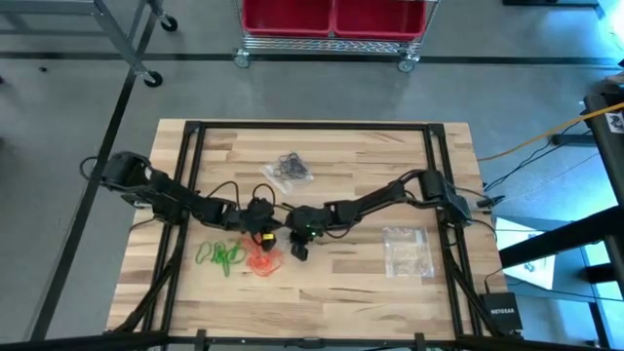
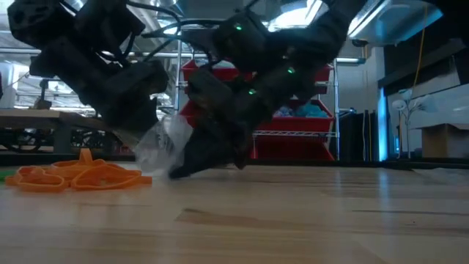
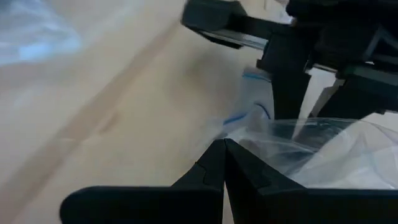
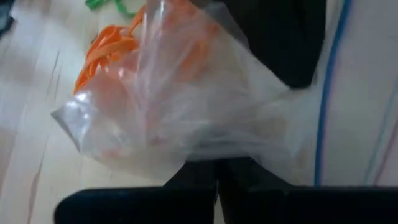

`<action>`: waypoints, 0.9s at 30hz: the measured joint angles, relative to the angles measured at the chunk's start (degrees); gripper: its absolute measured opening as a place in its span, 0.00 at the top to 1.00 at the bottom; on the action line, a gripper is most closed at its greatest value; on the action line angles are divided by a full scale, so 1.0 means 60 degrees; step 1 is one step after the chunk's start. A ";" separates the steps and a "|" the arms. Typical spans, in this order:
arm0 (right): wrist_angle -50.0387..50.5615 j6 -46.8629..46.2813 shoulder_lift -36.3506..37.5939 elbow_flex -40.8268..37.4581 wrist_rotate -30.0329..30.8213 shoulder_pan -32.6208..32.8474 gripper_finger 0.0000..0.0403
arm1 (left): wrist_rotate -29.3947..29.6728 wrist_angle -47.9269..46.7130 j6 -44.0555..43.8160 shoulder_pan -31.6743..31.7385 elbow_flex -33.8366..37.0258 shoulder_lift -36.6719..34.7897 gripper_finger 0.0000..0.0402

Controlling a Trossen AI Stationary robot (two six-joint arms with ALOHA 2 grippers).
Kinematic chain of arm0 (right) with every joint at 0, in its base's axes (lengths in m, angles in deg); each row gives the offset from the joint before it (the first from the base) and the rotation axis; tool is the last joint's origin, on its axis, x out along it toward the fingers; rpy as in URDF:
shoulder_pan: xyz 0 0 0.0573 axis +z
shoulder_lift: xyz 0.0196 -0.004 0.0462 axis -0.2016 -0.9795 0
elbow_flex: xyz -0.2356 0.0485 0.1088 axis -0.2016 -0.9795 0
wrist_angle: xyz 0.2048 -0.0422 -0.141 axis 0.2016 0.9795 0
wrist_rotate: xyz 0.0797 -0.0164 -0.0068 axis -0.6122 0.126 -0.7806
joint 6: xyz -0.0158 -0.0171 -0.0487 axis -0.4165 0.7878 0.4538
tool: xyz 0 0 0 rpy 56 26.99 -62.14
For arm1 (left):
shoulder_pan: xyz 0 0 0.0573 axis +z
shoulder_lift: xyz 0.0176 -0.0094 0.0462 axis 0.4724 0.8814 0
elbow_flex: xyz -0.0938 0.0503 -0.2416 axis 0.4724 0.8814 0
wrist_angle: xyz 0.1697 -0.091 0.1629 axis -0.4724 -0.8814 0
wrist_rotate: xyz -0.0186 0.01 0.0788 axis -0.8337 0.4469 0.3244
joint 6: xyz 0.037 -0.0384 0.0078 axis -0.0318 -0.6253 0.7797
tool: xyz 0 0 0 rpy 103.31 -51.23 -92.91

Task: Sort rubber bands
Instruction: Open the transparent zip bag

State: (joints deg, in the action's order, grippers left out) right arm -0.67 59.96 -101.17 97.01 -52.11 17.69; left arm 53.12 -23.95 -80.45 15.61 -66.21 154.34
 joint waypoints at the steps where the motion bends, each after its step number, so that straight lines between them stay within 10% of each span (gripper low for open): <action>1: 0.0217 0.0125 -0.0051 0.0164 0.0004 0.0014 0.99 | -0.0070 0.0004 0.0004 0.0000 -0.0008 0.0050 1.00; 10: 0.0427 0.0399 -0.0058 0.0274 0.0276 0.0056 0.99 | -0.0261 -0.0331 0.0191 -0.0070 -0.0047 -0.0244 1.00; 27: 0.1105 -0.0664 0.0683 0.0255 0.0236 0.0034 0.99 | 0.0276 -0.4681 0.0638 -0.0145 -0.0251 -0.4884 0.99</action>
State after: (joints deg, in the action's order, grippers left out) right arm 5.95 55.98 -97.08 98.54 -50.69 17.89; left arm 54.78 -52.04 -76.62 14.74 -67.71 125.04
